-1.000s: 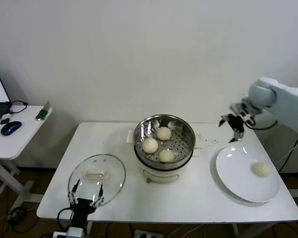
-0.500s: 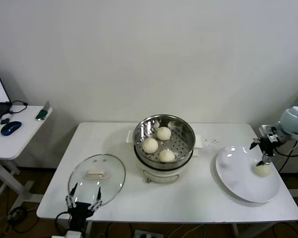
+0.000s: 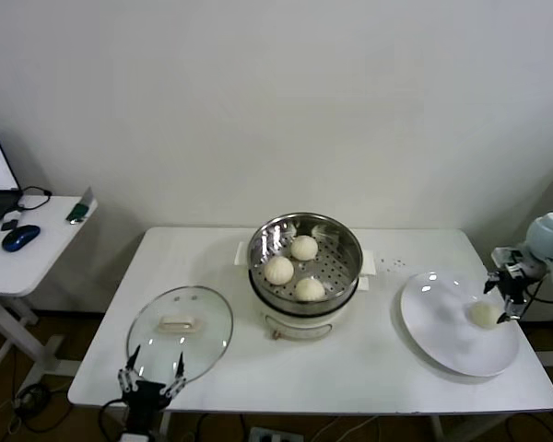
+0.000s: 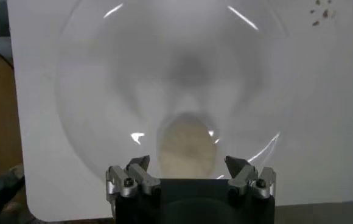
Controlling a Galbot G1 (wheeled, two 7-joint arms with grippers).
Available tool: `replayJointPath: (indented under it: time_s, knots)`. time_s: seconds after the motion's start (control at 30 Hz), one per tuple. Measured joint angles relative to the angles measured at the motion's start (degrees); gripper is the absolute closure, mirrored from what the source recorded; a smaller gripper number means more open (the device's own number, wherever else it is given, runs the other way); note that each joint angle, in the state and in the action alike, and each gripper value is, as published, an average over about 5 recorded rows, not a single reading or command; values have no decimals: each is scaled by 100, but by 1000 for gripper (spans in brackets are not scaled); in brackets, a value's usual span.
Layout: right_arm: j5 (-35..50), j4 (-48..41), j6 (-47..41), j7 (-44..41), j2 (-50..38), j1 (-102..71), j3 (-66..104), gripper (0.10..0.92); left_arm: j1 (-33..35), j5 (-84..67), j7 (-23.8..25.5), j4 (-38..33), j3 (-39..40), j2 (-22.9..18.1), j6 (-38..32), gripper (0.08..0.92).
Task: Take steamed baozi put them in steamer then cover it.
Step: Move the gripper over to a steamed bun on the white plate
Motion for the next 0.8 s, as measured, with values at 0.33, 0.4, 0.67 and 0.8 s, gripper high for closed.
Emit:
replayJointPath:
  time_s: [0.33, 0.4, 0.67, 0.8]
  knots:
    - [-717, -575, 243, 115, 453, -130, 476, 203, -1, 0, -1, 81, -25, 2, -18, 177]
    - [-840, -657, 283, 130, 527, -141, 543, 203, -14, 0, -1, 98, -16, 3, -19, 177]
    - [-1194, -869, 384, 136, 677, -203, 728, 203, -27, 5, 0, 130, -14, 2, -26, 177]
    - [-1322, -938, 416, 142, 734, -226, 805, 203, -27, 5, 0, 137, -15, 2, -29, 177]
